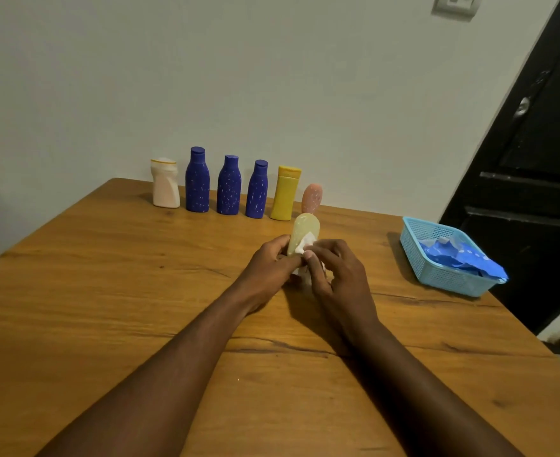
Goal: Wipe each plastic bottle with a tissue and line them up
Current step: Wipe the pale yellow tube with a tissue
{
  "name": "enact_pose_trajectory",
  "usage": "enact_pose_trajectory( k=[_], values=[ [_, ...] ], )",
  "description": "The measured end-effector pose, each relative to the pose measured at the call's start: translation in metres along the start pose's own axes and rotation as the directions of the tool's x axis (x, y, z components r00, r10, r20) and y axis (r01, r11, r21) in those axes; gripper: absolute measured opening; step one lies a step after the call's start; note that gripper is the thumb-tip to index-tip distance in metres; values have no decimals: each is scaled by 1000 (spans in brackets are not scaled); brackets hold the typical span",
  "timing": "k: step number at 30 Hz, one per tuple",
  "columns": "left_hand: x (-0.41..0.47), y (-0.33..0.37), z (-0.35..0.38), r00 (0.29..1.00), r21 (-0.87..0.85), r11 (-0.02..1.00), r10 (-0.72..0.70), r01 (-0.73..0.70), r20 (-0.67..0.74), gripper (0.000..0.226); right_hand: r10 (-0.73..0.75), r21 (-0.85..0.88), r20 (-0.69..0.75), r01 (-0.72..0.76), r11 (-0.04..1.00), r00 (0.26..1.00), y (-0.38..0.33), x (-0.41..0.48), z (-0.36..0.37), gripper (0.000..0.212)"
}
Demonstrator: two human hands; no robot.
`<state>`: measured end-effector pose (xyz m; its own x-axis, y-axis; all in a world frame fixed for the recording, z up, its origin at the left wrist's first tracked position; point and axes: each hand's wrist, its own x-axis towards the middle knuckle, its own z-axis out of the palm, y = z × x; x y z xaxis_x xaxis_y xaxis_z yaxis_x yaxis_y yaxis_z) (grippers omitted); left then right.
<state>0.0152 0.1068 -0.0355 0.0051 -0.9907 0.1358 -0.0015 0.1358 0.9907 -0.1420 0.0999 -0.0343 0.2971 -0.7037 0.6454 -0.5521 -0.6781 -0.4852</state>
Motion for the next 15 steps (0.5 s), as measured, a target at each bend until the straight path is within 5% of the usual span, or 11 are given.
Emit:
enact_pose_trajectory(
  k=[15],
  values=[
    [8,-6,-6,999,-120,992,-45,47,22,66,55,15,-102,-53,998,993,27,50,18,34]
  ],
)
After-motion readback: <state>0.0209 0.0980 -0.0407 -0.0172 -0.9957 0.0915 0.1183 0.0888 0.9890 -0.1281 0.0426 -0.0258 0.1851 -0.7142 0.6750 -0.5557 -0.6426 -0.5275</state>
